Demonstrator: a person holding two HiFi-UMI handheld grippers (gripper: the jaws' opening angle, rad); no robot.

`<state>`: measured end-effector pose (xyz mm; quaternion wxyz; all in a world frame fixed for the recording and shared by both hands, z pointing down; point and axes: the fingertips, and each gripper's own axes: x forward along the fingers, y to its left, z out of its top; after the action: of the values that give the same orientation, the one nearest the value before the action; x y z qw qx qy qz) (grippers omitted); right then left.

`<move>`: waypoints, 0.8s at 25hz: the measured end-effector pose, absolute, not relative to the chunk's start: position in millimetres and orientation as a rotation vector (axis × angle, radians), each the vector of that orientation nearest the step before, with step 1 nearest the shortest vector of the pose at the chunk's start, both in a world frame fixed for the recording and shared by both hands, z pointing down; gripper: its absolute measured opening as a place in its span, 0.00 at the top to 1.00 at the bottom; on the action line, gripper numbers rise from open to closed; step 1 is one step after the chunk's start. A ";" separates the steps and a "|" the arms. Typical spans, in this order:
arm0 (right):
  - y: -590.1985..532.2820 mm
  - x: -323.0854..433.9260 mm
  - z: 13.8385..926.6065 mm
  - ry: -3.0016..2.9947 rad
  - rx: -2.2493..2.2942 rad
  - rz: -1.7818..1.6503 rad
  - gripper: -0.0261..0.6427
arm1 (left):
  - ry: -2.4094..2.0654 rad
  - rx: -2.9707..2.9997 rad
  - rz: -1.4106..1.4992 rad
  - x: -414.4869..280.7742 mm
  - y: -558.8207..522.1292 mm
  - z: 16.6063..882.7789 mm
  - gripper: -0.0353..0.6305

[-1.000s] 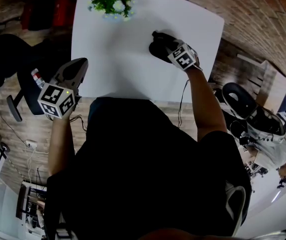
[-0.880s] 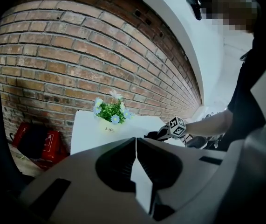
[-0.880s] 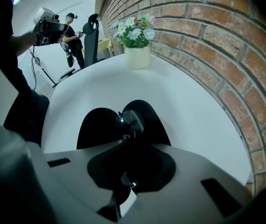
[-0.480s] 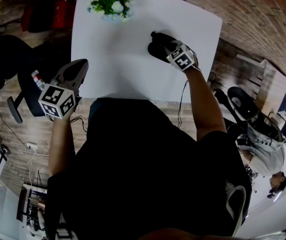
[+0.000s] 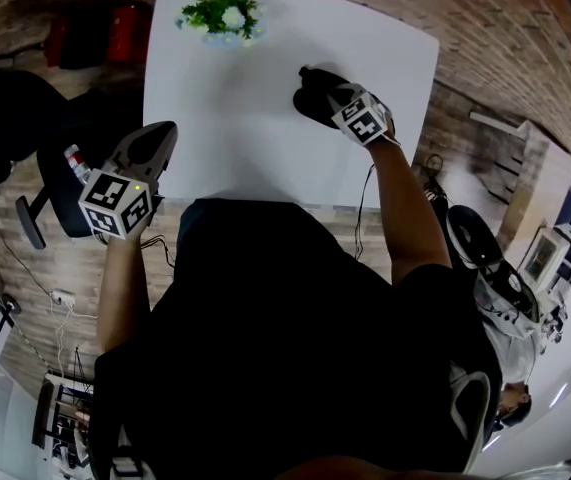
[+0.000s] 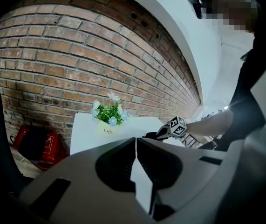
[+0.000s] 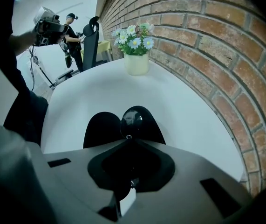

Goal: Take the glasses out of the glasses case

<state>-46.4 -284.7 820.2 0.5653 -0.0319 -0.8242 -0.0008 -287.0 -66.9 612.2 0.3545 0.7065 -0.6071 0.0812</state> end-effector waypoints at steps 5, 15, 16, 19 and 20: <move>-284.1 -46.1 813.9 -1.947 -0.069 -0.012 0.92 | -1.565 1.836 0.209 -282.8 -65.8 608.7 0.93; -284.0 -39.5 797.8 -1.977 -0.034 -0.019 0.92 | -1.572 1.864 0.211 -272.2 -65.7 596.1 0.93; -284.3 -38.4 795.9 -1.981 -0.028 -0.018 0.92 | -1.572 1.867 0.211 -270.7 -65.6 594.5 0.93; -285.6 -36.3 790.2 -1.997 -0.009 -0.008 0.92 | -1.571 1.876 0.216 -266.7 -65.6 590.9 0.93; -286.0 -35.9 788.6 -2.002 -0.003 -0.004 0.92 | -1.570 1.880 0.219 -265.7 -65.9 589.8 0.93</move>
<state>-35.9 -286.0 788.6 0.5395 -0.0011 -0.8420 -0.0016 -265.7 -65.9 589.8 0.3346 0.7203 -0.6017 0.0841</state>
